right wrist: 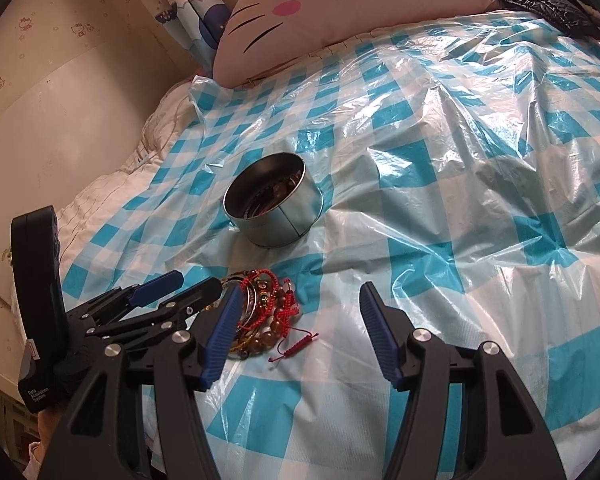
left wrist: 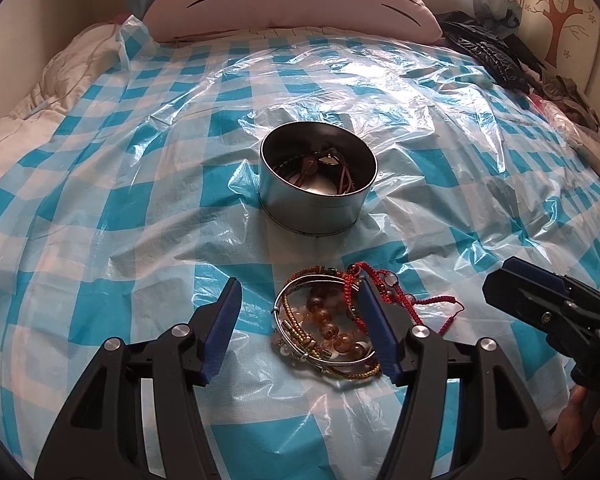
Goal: Organize jewelry
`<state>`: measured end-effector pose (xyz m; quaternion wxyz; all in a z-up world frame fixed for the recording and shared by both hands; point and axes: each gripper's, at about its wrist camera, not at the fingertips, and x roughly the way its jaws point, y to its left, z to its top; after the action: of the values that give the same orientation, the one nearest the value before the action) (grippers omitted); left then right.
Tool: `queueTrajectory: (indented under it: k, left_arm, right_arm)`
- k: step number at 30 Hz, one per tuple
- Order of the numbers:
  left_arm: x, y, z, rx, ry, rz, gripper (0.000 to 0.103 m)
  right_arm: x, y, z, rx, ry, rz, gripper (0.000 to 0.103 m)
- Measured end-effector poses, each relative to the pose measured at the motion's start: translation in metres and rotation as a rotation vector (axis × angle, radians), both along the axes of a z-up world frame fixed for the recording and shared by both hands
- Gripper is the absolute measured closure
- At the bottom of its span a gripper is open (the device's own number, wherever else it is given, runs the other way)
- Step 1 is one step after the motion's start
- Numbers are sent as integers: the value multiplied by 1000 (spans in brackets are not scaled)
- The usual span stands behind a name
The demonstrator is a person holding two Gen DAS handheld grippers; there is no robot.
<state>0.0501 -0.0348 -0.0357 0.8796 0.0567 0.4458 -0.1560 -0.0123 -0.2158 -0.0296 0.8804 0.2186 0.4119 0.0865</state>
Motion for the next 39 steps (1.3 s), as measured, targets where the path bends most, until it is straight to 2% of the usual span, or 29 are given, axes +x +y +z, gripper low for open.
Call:
queueTrajectory:
  k: [13,18,23,26,28,30,39]
  left_arm:
    - [2,7,2,-14,-6,20,43]
    - [5,9,1,-7,-10,25,43]
    - [10,6,2,11,-23,5,42]
    - [12,2,3,18,-27,-15,40]
    - [12,-2,3,26,-31,-31,39]
    - [11,-6,2,37,-33,-49,38]
    - [12,-30,-8,95,-26,-129,37]
  right_arm:
    - [1,11,-3,-46,30,33,44]
    - [9,21,-10,-62,74,76,44]
    - [17,33,-22,-72,141,139,55]
    - [21,33,-28,-57,159,136,70]
    - [22,31,-31,-42,165,131,89]
    - [21,29,-29,-34,150,117,95]
    - [3,-1,-4,54,-22,1,97]
